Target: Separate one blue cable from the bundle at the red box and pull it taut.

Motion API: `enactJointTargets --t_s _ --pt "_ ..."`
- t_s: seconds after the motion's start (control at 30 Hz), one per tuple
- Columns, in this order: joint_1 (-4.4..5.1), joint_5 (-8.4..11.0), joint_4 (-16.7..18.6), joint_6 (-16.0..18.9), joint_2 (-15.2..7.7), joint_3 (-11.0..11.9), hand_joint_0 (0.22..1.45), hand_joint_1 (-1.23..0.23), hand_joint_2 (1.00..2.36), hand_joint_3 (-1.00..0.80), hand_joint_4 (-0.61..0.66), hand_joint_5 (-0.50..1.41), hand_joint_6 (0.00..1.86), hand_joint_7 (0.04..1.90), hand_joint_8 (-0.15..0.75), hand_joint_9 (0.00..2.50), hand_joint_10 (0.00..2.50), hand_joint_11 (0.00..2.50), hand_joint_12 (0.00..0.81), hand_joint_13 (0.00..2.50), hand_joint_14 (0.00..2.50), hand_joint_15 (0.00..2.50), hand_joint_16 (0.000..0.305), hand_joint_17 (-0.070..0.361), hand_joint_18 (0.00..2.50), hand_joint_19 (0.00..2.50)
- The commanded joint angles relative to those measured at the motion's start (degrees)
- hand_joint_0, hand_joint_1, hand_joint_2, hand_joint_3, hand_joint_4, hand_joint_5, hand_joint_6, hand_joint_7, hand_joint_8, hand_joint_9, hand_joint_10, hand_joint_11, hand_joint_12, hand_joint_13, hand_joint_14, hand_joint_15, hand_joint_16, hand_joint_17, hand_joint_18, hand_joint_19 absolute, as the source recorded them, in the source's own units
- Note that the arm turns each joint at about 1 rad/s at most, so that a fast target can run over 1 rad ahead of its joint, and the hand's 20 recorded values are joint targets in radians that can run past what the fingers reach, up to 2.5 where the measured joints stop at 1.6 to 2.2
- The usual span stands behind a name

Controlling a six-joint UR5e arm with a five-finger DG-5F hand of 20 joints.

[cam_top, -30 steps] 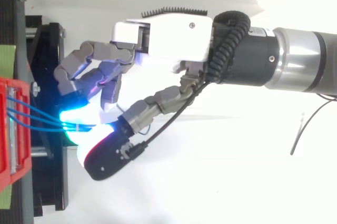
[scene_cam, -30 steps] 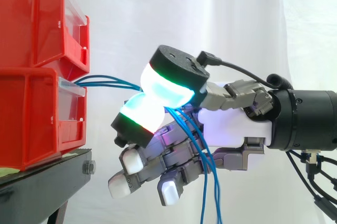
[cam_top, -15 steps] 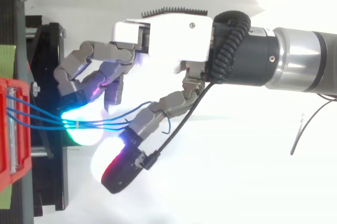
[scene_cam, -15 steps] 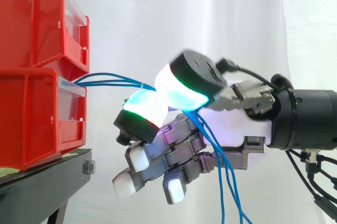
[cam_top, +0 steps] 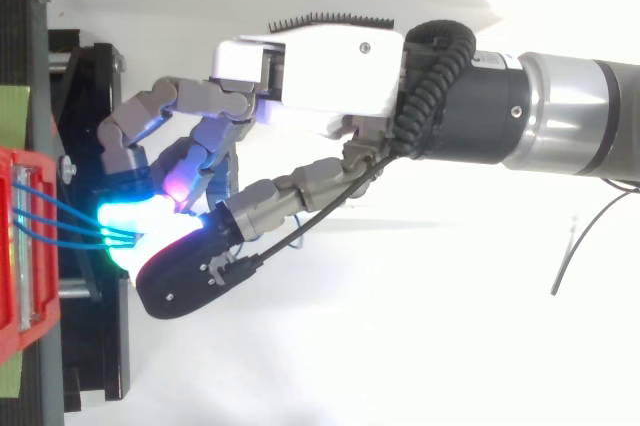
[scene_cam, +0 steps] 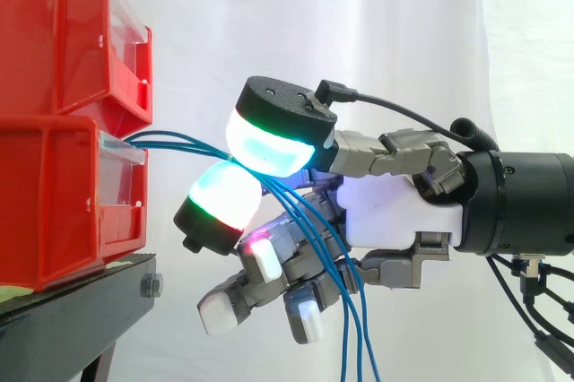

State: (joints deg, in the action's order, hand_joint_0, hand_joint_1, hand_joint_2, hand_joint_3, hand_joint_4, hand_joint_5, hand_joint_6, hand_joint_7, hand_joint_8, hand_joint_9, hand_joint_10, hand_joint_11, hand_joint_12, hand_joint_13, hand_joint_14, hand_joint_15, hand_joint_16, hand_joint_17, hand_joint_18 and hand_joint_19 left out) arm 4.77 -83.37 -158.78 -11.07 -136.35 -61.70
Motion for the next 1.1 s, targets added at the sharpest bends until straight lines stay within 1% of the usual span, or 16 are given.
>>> enactJointTargets --t_s 0.0,0.1,0.3,0.37,0.43,0.5,0.57,0.6,0.67,0.7,0.77,0.8,0.83,0.87,0.97,1.07 --pt "-0.02 -0.04 0.41 -0.09 0.03 0.00 0.62 -0.80 1.02 -0.24 0.13 -0.14 0.83 1.15 0.391 1.03 0.02 0.84 0.410 0.76 0.02 0.45 0.053 0.119 0.99 0.72" --pt "-0.02 -0.04 0.41 -0.26 -0.06 0.00 0.64 -0.86 1.02 -0.23 0.11 -0.15 0.86 1.16 0.384 1.01 0.02 0.84 0.412 0.75 0.02 0.45 0.053 0.119 0.98 0.72" --pt "0.07 -0.13 0.49 -0.35 -0.06 0.00 0.77 -0.94 1.01 -0.40 0.04 -0.17 0.89 1.17 0.371 0.99 0.02 0.88 0.400 0.75 0.02 0.44 0.052 0.116 0.97 0.67" --pt "-0.02 -0.04 0.49 -0.35 -0.06 0.00 0.83 -0.96 1.00 -0.47 -0.01 -0.16 0.92 1.26 0.363 1.02 0.02 0.91 0.389 0.77 0.02 0.45 0.051 0.114 0.96 0.68" --pt "-0.02 -0.04 0.41 -0.35 -0.06 0.00 0.85 -0.97 1.00 -0.48 -0.03 -0.16 0.92 1.30 0.364 1.05 0.02 0.92 0.387 0.78 0.02 0.46 0.050 0.113 0.96 0.69" --pt "-0.02 0.05 0.49 -0.35 0.03 0.00 0.85 -0.96 1.00 -0.50 -0.03 -0.16 0.93 1.28 0.370 1.08 0.02 0.95 0.384 0.79 0.02 0.46 0.050 0.112 0.96 0.69" --pt "-0.02 -0.04 0.41 -0.35 -0.06 0.00 0.82 -0.97 1.00 -0.50 0.01 -0.15 0.93 1.29 0.372 1.10 0.02 0.95 0.380 0.80 0.02 0.46 0.050 0.112 1.01 0.65" --pt "-0.02 -0.04 0.41 -0.35 -0.06 0.00 0.78 -0.97 1.00 -0.50 0.05 -0.15 0.93 1.31 0.374 1.12 0.02 0.96 0.379 0.82 0.02 0.46 0.049 0.111 1.03 0.65" --pt "-0.02 -0.04 0.23 -0.35 0.03 0.00 0.67 -0.94 1.00 -0.50 0.09 -0.14 0.93 1.21 0.378 1.15 0.02 0.94 0.380 0.83 0.02 0.48 0.049 0.111 1.04 0.68" --pt "-0.02 -0.04 0.32 -0.35 0.03 0.00 0.59 -0.88 1.00 -0.50 0.10 -0.14 0.93 1.14 0.390 1.15 0.02 0.94 0.387 0.84 0.02 0.48 0.051 0.114 1.05 0.70" --pt "-0.02 -0.04 0.32 -0.35 -0.06 0.00 0.52 -0.79 1.00 -0.50 0.14 -0.13 0.91 1.17 0.401 1.16 0.02 0.92 0.413 0.85 0.02 0.49 0.055 0.123 1.07 0.70" --pt "-0.02 -0.04 0.32 -0.35 -0.06 -0.09 0.51 -0.78 1.00 -0.50 0.15 -0.13 0.90 1.18 0.404 1.15 0.02 0.91 0.414 0.86 0.02 0.48 0.055 0.124 1.08 0.70" --pt "-0.02 0.05 0.32 -0.35 -0.06 0.00 0.51 -0.70 1.00 -0.50 0.15 -0.13 0.90 1.15 0.408 1.17 0.02 0.91 0.418 0.86 0.02 0.49 0.055 0.125 1.09 0.72" --pt "-0.02 0.05 0.32 -0.35 0.03 0.00 0.51 -0.68 1.00 -0.50 0.15 -0.13 0.90 1.13 0.412 1.18 0.02 0.91 0.416 0.88 0.02 0.49 0.055 0.124 1.10 0.71" --pt "-0.02 0.05 0.23 -0.35 -0.06 0.00 0.54 -0.53 1.00 -0.50 0.14 -0.13 0.88 1.16 0.411 1.25 0.02 0.91 0.378 0.97 0.02 0.49 0.050 0.113 1.13 0.71" --pt "0.07 0.05 0.32 -0.35 0.03 0.00 0.58 -0.50 1.00 -0.50 0.12 -0.13 0.88 1.19 0.404 1.25 0.02 0.92 0.371 0.98 0.02 0.51 0.048 0.109 1.12 0.73"
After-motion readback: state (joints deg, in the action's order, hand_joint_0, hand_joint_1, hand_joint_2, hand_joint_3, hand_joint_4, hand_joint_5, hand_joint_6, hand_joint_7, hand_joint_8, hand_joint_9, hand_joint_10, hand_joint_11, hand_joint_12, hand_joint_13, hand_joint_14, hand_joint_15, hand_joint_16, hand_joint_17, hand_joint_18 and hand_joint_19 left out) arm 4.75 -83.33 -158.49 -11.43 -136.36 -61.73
